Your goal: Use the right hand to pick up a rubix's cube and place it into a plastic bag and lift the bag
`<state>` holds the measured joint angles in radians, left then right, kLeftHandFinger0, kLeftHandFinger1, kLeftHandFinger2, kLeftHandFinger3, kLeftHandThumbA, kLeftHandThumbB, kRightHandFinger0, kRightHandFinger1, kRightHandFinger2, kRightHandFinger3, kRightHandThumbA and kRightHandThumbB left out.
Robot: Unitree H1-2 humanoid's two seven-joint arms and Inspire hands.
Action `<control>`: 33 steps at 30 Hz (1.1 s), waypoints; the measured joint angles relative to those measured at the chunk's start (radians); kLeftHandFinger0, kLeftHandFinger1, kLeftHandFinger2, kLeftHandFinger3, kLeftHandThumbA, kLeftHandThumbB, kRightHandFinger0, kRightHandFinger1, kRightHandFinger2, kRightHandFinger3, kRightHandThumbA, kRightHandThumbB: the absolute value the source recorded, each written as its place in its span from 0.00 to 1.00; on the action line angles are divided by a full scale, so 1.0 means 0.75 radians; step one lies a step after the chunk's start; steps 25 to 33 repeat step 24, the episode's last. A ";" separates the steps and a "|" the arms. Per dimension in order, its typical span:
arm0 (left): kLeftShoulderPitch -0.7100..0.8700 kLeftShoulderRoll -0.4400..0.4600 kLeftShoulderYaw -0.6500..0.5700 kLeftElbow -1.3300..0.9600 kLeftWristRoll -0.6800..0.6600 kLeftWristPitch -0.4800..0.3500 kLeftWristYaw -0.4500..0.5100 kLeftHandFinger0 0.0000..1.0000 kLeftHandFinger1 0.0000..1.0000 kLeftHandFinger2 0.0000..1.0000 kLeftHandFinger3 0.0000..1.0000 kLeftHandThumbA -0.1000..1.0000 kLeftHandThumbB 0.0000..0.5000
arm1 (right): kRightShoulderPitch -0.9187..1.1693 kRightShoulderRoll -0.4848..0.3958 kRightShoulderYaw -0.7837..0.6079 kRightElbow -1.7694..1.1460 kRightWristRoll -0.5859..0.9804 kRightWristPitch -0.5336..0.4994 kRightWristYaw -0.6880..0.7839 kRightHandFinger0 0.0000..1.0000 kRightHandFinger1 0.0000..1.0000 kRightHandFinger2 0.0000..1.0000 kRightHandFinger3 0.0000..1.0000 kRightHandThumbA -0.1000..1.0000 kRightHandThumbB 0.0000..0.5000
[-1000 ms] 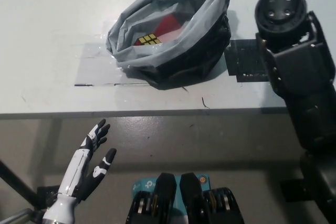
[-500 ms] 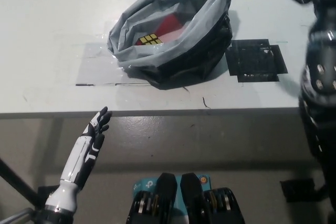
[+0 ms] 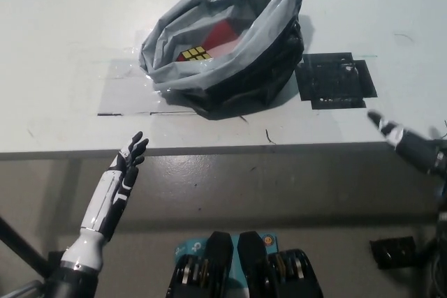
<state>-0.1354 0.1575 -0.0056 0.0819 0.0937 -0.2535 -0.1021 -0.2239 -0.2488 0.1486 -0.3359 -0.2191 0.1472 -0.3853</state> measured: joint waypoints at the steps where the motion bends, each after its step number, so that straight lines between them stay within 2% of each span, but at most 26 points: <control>1: 0.005 0.000 0.000 0.000 0.000 0.000 0.000 1.00 1.00 1.00 1.00 1.00 0.34 | 0.023 0.000 0.005 0.039 -0.007 -0.029 -0.001 1.00 1.00 1.00 1.00 1.00 0.40; 3: 0.014 0.000 0.000 0.000 -0.002 -0.001 0.000 1.00 1.00 1.00 1.00 1.00 0.42 | 0.049 0.001 0.014 0.104 -0.013 -0.069 -0.001 1.00 1.00 1.00 1.00 1.00 0.46; 6: 0.031 0.000 0.001 0.000 -0.003 -0.001 0.000 1.00 1.00 1.00 1.00 1.00 0.45 | 0.073 0.003 0.028 0.202 -0.018 -0.122 0.001 1.00 1.00 1.00 1.00 1.00 0.54; 9: 0.067 0.000 0.002 0.000 -0.006 -0.003 0.000 1.00 1.00 1.00 1.00 1.00 0.47 | 0.108 0.005 0.054 0.357 -0.019 -0.190 0.013 1.00 1.00 1.00 1.00 1.00 0.57; 11: 0.096 0.000 0.003 -0.001 -0.011 -0.004 -0.001 1.00 1.00 1.00 1.00 1.00 0.51 | 0.140 0.005 0.068 0.437 -0.018 -0.233 0.031 1.00 1.00 1.00 1.00 1.00 0.52; 14: 0.127 0.000 0.006 -0.002 -0.023 -0.005 -0.001 1.00 1.00 1.00 1.00 1.00 0.52 | 0.171 0.006 0.081 0.512 -0.017 -0.293 0.055 1.00 1.00 1.00 1.00 1.00 0.59; 15: 0.133 0.000 0.007 -0.003 -0.025 -0.005 -0.001 1.00 1.00 1.00 1.00 1.00 0.49 | 0.175 0.006 0.083 0.521 -0.017 -0.303 0.059 1.00 1.00 1.00 1.00 1.00 0.59; 21: 0.151 0.003 0.011 -0.013 -0.033 -0.005 -0.001 1.00 1.00 1.00 1.00 1.00 0.44 | 0.186 0.009 0.094 0.581 -0.015 -0.427 0.101 1.00 1.00 1.00 1.00 1.00 0.66; 23: 0.156 0.005 0.013 -0.025 -0.038 -0.005 -0.001 1.00 1.00 1.00 1.00 1.00 0.44 | 0.196 0.012 0.095 0.588 -0.012 -0.466 0.117 1.00 1.00 1.00 1.00 1.00 0.63; 24: 0.162 0.005 0.015 -0.033 -0.041 -0.005 -0.001 1.00 1.00 1.00 1.00 1.00 0.39 | 0.207 0.014 0.095 0.590 -0.009 -0.489 0.125 1.00 1.00 1.00 1.00 1.00 0.58; 33: 0.162 0.005 0.015 -0.033 -0.041 -0.005 -0.001 1.00 1.00 1.00 1.00 1.00 0.39 | 0.207 0.014 0.095 0.590 -0.009 -0.489 0.125 1.00 1.00 1.00 1.00 1.00 0.58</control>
